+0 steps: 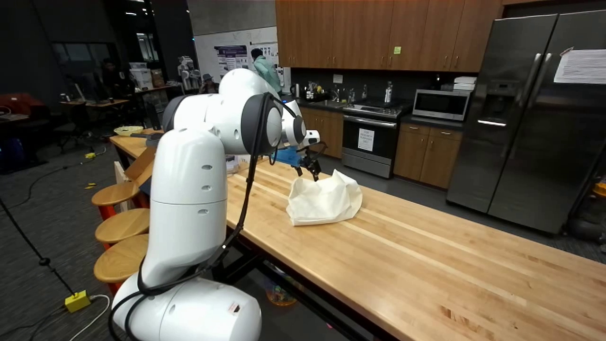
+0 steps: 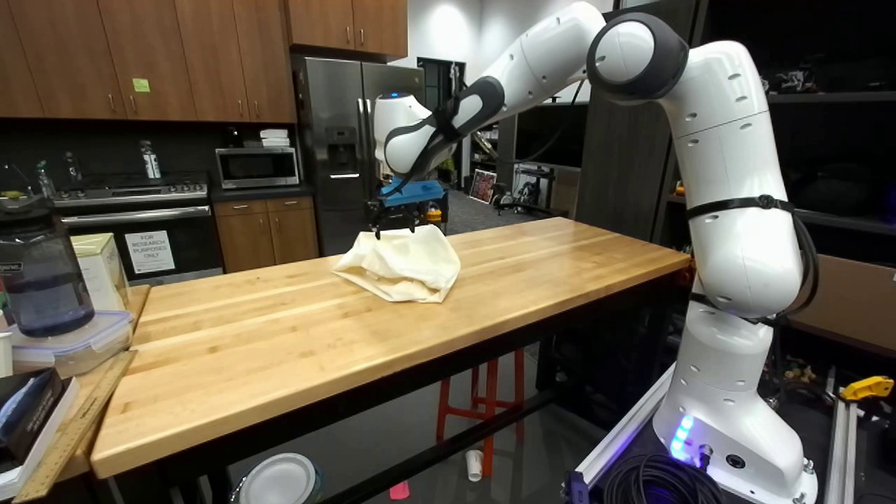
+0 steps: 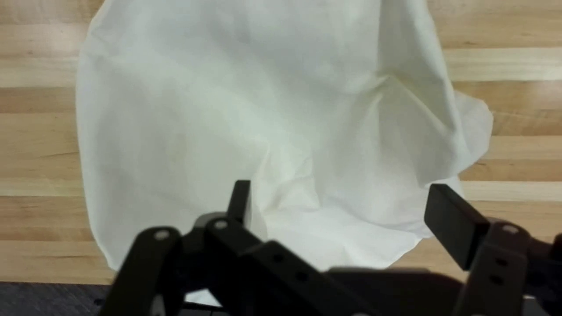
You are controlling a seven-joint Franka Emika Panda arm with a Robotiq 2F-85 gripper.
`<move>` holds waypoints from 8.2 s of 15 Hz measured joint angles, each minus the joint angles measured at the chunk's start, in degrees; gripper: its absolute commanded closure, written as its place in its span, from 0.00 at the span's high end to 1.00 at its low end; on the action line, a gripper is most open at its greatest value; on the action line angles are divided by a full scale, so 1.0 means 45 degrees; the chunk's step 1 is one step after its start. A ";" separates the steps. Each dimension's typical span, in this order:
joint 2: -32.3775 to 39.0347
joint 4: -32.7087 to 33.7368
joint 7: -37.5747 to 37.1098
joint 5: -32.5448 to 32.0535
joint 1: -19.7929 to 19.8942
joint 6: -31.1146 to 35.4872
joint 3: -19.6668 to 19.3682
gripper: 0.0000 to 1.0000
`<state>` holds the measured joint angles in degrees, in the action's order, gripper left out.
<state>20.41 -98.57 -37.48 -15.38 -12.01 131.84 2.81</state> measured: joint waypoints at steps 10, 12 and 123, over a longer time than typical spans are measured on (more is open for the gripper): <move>0.2132 0.2084 -0.2259 0.0650 -0.0024 -0.2547 -0.0668 1.00; 0.2542 0.2483 -0.2322 0.1126 0.0006 -0.3095 -0.0699 1.00; 0.9799 1.5188 0.0270 0.6531 0.4263 -1.1462 -0.0511 0.01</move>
<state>64.50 -30.22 -36.26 14.01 7.18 80.26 0.51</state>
